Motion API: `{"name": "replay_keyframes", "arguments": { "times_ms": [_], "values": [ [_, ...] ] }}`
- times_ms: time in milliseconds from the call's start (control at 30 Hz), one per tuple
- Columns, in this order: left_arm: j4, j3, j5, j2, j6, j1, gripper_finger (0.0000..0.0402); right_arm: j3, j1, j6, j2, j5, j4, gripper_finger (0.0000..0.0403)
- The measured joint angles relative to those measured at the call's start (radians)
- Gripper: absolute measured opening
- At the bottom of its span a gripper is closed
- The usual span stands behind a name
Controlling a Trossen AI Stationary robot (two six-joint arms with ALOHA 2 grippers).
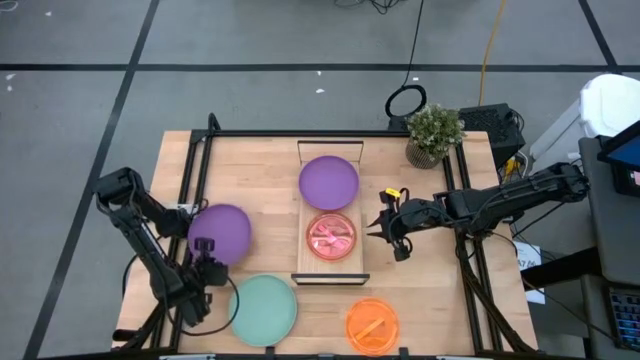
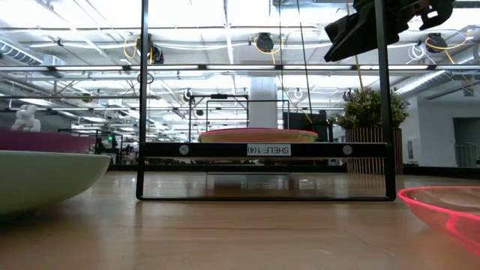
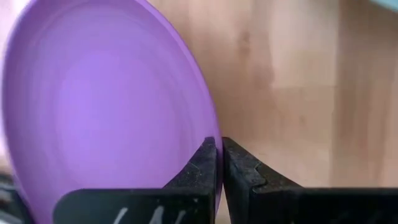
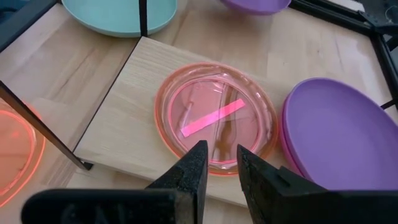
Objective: Place and stack plates onto a shelf
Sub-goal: Stack the purple plate on top of the purple plate on the shelf
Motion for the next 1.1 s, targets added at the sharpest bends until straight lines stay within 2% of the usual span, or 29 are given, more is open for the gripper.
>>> {"name": "replay_keyframes", "arguments": {
  "times_ms": [100,267,533,700,833,900,1000,1100],
  "values": [
    [-0.088,0.042,-0.058,0.0,0.073,0.032,0.001,0.0,0.0,0.021,0.0,0.0,-0.006,0.0073],
    [-0.158,0.112,-0.151,0.0,0.277,0.12,0.001,0.0,0.0,0.041,0.0,0.0,-0.007,0.0073],
    [-0.172,0.225,-0.344,-0.013,0.674,0.307,0.001,0.0,0.002,0.063,-0.006,0.0,-0.06,0.0073],
    [-0.148,0.253,-0.406,-0.064,0.935,0.455,0.001,0.0,0.002,0.052,-0.036,0.004,-0.079,0.0073],
    [-0.014,0.253,-0.395,-0.128,1.206,0.596,0.001,0.0,0.002,0.027,-0.078,0.006,-0.082,0.0073],
    [0.089,0.253,-0.353,-0.162,1.336,0.665,0.001,0.0,0.002,0.027,-0.099,0.008,-0.081,0.0073],
    [0.241,0.253,-0.212,-0.196,1.508,0.761,0.001,0.0,0.002,0.025,-0.128,0.008,-0.082,0.0073],
    [0.362,0.253,-0.067,-0.211,1.616,0.85,0.0011,0.0,0.002,0.025,-0.144,0.008,-0.082,0.0073]
  ]
}}
